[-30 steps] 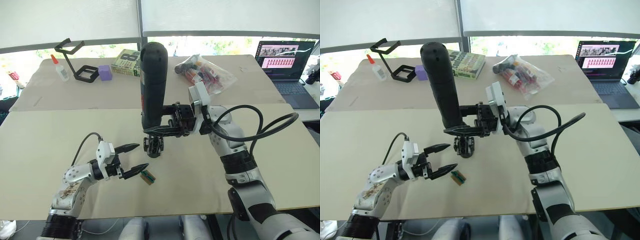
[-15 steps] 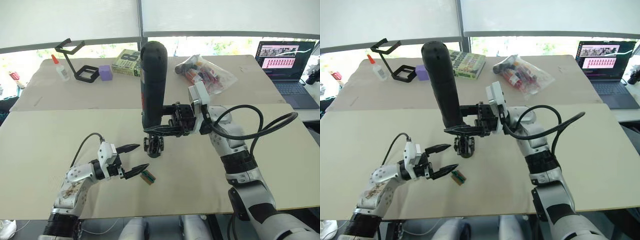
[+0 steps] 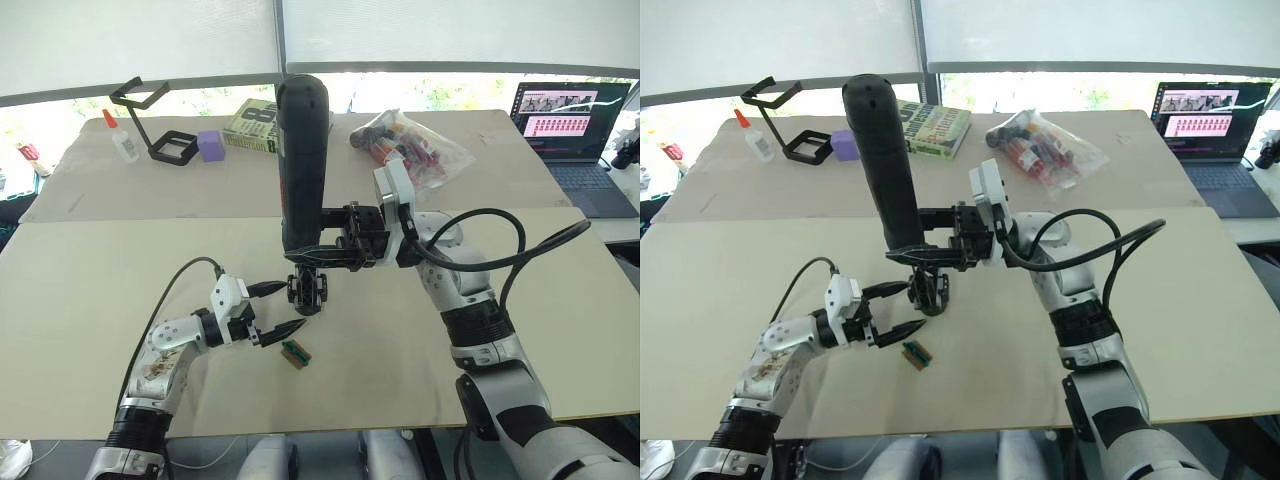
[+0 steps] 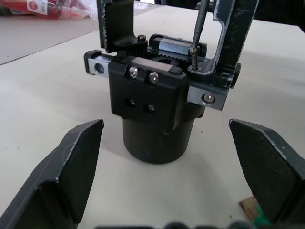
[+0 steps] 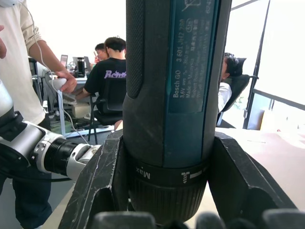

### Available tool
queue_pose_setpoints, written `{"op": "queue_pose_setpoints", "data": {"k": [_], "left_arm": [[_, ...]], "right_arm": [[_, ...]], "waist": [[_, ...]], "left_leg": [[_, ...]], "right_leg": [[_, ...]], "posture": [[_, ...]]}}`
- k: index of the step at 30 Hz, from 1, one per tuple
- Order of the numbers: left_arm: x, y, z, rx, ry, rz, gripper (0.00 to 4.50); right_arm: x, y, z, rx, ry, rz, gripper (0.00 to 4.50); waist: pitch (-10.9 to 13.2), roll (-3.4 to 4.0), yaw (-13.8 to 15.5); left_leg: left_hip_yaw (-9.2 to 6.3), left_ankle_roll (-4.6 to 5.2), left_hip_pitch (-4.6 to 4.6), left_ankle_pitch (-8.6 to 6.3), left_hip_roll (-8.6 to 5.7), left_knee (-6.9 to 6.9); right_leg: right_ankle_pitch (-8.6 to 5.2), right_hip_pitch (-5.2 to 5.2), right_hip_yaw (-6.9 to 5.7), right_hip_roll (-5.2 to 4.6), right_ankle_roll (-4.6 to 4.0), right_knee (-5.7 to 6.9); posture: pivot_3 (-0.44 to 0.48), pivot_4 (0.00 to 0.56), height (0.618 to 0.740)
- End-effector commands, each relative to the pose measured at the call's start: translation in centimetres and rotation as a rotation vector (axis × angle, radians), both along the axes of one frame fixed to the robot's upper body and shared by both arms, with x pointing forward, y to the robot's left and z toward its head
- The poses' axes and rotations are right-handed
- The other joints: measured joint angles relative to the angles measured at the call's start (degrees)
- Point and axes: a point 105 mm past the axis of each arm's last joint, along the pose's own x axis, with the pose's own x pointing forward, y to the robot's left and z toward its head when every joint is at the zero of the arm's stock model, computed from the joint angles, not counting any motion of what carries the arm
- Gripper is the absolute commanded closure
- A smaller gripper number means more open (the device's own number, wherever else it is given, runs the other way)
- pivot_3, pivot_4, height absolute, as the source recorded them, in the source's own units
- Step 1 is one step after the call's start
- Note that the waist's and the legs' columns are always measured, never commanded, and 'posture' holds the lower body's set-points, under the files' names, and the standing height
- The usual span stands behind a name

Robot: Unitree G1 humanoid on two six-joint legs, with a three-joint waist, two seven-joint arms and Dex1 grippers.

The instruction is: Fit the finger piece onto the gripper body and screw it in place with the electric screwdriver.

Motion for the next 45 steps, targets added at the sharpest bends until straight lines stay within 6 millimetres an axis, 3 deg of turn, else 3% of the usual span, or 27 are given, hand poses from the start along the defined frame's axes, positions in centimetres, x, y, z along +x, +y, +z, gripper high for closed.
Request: {"op": "queue_pose_setpoints", "data": {"k": [1,15,30,43,45], "left_arm": [[0.1,-0.3,0.6,0.001,-0.038,-0.013,0.0],[0.2,0.0,0.1,0.005,-0.029,0.0,0.0],[1.8,-2.3,0.0,0.007,-0.009,-0.034,0.0],[2.4,-2.6,-0.6,0.012,0.033,-0.04,0.0],[2.4,-2.7,-0.7,0.014,0.038,-0.044,0.58]], "right_arm": [[-0.3,0.1,1.2,0.015,-0.021,0.01,2.58],[-0.4,0.3,1.2,0.019,-0.023,0.014,2.58],[-0.5,0.2,1.3,0.01,-0.041,0.012,2.58],[-0.7,-0.1,1.3,0.002,-0.051,0.005,2.58],[-0.7,-0.1,1.2,0.0,-0.051,0.003,2.58]], "waist": [[0.0,0.0,-0.05],[0.0,0.0,-0.06],[-0.01,-0.01,-0.11],[-0.01,-0.01,-0.09],[-0.01,-0.01,-0.08]], "left_leg": [[0.0,0.0,0.0,0.0,0.01,0.0],[0.0,0.0,0.0,0.0,0.01,0.0],[0.0,0.0,-0.01,0.0,-0.02,0.02],[-0.01,0.0,-0.01,0.01,-0.03,0.05],[-0.01,0.0,-0.01,0.01,-0.03,0.05]], "right_leg": [[0.0,0.0,0.0,0.0,0.0,0.0],[0.0,-0.01,0.0,0.01,0.0,0.0],[0.0,0.0,-0.01,0.0,0.0,0.0],[0.0,0.0,-0.01,0.0,0.0,0.01],[0.0,0.0,-0.01,0.0,0.0,0.01]], "posture": [[0.0,0.15,0.74],[0.0,0.15,0.74],[0.0,0.15,0.74],[0.0,0.15,0.74],[0.0,0.15,0.74]]}}
